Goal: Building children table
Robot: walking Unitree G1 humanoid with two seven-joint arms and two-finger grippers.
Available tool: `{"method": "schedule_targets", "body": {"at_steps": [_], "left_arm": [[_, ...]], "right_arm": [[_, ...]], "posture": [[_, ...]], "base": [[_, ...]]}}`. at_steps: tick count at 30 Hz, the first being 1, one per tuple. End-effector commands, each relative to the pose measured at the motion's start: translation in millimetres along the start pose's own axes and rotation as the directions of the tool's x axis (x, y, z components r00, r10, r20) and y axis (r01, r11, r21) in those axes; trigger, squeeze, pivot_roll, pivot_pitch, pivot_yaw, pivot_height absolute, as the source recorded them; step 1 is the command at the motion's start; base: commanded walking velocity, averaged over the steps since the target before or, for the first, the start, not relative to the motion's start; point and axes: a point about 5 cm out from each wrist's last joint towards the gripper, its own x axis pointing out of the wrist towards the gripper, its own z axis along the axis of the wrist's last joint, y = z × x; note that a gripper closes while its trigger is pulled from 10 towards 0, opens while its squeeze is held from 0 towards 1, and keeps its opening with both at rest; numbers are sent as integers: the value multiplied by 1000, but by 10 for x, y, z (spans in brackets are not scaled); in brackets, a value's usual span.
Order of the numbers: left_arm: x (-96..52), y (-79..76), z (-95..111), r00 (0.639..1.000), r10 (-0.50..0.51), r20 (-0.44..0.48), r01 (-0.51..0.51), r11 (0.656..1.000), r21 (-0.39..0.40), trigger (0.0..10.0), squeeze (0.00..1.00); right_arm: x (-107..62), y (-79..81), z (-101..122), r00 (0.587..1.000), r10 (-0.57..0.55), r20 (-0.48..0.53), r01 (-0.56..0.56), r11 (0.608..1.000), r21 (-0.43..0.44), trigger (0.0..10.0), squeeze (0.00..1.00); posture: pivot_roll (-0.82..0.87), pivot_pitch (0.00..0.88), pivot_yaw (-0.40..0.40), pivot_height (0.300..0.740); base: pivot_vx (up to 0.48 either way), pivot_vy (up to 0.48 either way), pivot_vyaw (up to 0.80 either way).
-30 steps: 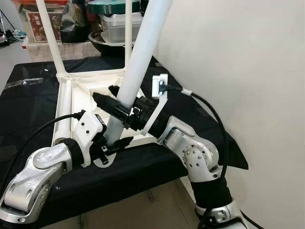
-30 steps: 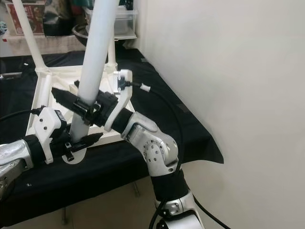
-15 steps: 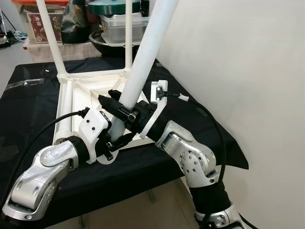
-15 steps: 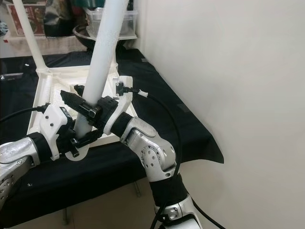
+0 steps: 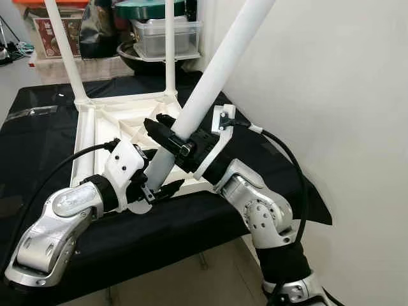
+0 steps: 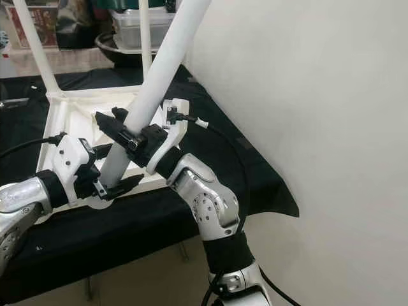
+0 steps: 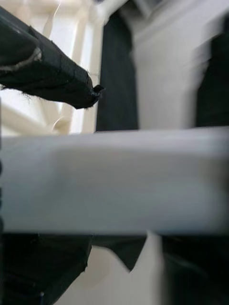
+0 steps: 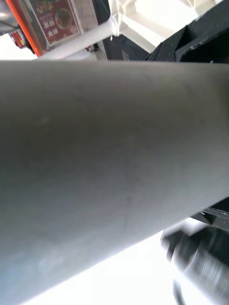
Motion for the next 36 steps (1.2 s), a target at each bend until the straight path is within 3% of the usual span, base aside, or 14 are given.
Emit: {"method": "schedule_targets", "body": {"at_steps": [1, 6, 7, 10, 11, 12, 15, 16, 17, 22, 26, 28, 32, 36], "left_arm": [[-30, -4, 89, 999, 20, 29, -20, 1000, 5, 10000, 1000], [-170, 13, 93, 995, 100, 5, -100, 995, 2, 10000, 1000], [-252, 31, 78, 989, 150, -5, -150, 989, -7, 10000, 1000], [-296, 29, 67, 986, 169, -6, -169, 985, -25, 10000, 1000], [-326, 29, 37, 980, 197, -17, -198, 979, -40, 10000, 451], [-344, 30, 15, 976, 217, -26, -218, 975, -49, 10000, 451], [-344, 30, 15, 976, 217, -26, -218, 975, -49, 10000, 451], [-396, 53, -150, 934, 331, -135, -343, 936, -82, 10000, 0], [-421, 75, -221, 900, 396, -182, -418, 902, -106, 10000, 0], [-478, 106, -338, 837, 478, -264, -527, 835, -157, 10000, 0], [-583, 114, -503, 751, 538, -383, -628, 760, -164, 10000, 0], [-589, 105, -532, 748, 529, -401, -631, 754, -183, 10000, 0], [-595, 21, -613, 749, 483, -453, -622, 749, -228, 10000, 0], [-577, -22, -623, 750, 470, -466, -622, 741, -254, 10000, 0]], "right_arm": [[0, -53, 65, 1000, -6, 19, 6, 999, -40, 0, 0], [-105, -360, 275, 995, -102, 8, 101, 972, -212, 0, 0], [-186, -548, 421, 981, -195, 17, 191, 938, -288, 0, 0], [-237, -681, 522, 959, -280, 34, 276, 907, -318, 0, 0], [-286, -824, 608, 917, -395, 60, 392, 864, -314, 2314, 0], [-321, -913, 660, 881, -467, 77, 466, 830, -306, 2314, 0], [-321, -913, 660, 881, -467, 77, 466, 830, -306, 2314, 0], [-460, -1155, 744, 749, -657, 80, 644, 695, -319, 10000, 0], [-510, -1208, 776, 708, -701, 91, 690, 658, -302, 10000, 0], [-493, -1257, 782, 690, -723, 29, 711, 670, -213, 10000, 0], [-419, -1219, 941, 756, -640, 136, 654, 745, -134, 10000, 0], [-419, -1231, 941, 755, -643, 127, 655, 746, -123, 10000, 0], [-398, -1164, 936, 810, -574, 121, 584, 809, -67, 10000, 0], [-381, -1145, 949, 815, -565, 127, 576, 815, -70, 10000, 0]], "posture": [[75, 0, -46, 740], [79, 0, -49, 740], [76, 0, -49, 740], [76, 0, -49, 740], [77, 0, -52, 740], [77, 0, -52, 740], [77, 0, -52, 740], [75, 0, -56, 740], [78, 0, -57, 740], [77, 0, -54, 740], [77, 0, -54, 740], [77, 0, -54, 740], [74, 0, -52, 740], [74, 0, -52, 740]], "base": [[0, 0, 0], [0, 0, 0], [0, 0, 0], [0, 0, 0], [0, 0, 0], [0, 0, 0], [0, 0, 0], [0, 0, 0], [0, 0, 0], [0, 0, 0], [0, 0, 0], [0, 0, 0], [0, 0, 0], [0, 0, 0]]}}
